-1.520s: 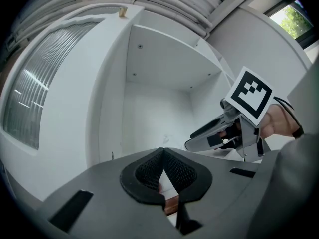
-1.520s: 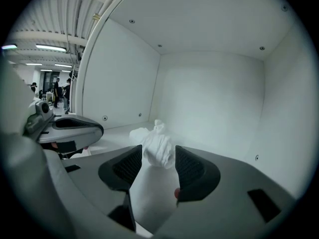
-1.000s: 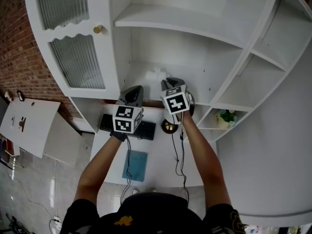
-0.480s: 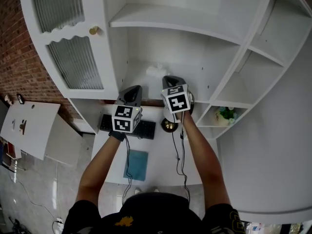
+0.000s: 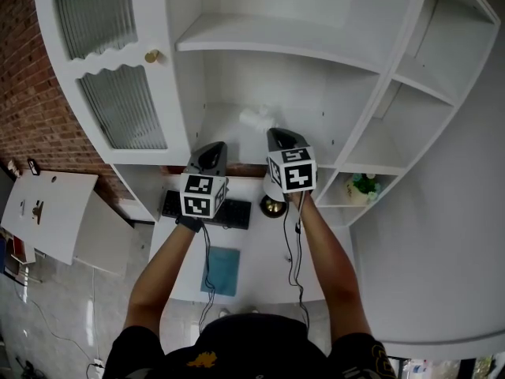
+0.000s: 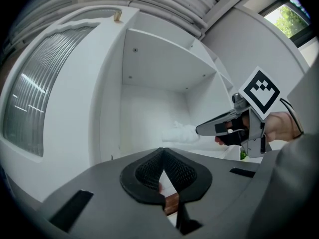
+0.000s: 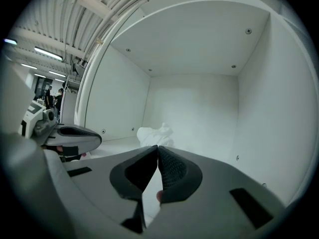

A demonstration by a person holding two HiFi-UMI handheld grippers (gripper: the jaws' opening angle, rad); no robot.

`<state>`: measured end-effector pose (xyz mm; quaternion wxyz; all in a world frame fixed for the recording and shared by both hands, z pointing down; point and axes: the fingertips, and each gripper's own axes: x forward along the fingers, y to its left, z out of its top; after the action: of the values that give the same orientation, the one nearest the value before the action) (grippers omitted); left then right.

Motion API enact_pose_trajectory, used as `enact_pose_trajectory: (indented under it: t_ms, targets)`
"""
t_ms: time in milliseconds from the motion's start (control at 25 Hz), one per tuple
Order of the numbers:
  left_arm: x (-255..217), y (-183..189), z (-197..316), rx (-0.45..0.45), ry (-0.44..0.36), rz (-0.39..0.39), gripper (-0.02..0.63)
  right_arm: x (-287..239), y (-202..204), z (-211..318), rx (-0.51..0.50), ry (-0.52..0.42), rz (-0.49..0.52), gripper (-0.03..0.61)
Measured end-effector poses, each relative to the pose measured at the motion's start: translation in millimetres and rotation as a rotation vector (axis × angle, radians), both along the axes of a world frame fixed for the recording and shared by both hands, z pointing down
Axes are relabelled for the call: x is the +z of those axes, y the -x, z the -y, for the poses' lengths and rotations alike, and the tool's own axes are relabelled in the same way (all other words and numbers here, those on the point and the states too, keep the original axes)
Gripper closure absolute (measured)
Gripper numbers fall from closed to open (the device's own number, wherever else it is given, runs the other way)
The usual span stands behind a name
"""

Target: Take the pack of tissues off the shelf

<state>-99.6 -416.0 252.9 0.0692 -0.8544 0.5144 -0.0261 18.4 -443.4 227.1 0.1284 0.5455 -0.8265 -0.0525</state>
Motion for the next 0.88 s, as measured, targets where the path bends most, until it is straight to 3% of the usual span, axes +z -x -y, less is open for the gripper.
enact_pose_trajectory:
  t_ms: [520,880]
  targets:
    - [-31.7,-13.9,-27.2,0.021,-0.073,-0.031,0.6,-37.1,-21.4,-50.4,0.022,-0.129,0.106,0.569]
    - [-42.2,-5.4,-58.6,0.009,-0.077,-0.103,0.6,-39.6,-31.7,-89.1,-0.005,-0.177,0.202,0.569]
